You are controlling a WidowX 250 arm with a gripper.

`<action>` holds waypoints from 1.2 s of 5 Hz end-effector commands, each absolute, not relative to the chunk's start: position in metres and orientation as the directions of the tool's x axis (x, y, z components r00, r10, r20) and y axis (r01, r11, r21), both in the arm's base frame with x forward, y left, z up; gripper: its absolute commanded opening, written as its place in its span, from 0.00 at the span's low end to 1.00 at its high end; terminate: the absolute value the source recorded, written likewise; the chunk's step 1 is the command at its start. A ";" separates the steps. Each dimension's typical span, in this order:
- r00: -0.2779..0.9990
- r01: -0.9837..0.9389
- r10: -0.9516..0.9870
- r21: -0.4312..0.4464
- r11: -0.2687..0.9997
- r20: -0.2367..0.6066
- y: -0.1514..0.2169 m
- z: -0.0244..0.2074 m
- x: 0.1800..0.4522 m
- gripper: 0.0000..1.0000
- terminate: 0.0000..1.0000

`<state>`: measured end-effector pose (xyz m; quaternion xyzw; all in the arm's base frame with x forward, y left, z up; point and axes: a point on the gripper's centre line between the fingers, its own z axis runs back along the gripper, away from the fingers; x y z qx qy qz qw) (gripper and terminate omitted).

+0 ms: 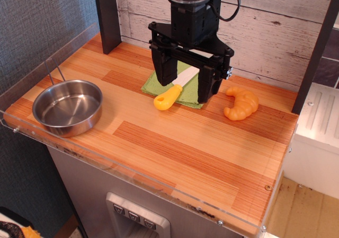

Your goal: Put the pot close to the bottom right hand corner of the table.

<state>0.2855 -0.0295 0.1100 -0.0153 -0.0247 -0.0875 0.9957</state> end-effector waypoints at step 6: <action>0.978 0.015 -0.048 0.160 0.987 0.203 0.093 0.090 0.233 1.00 0.00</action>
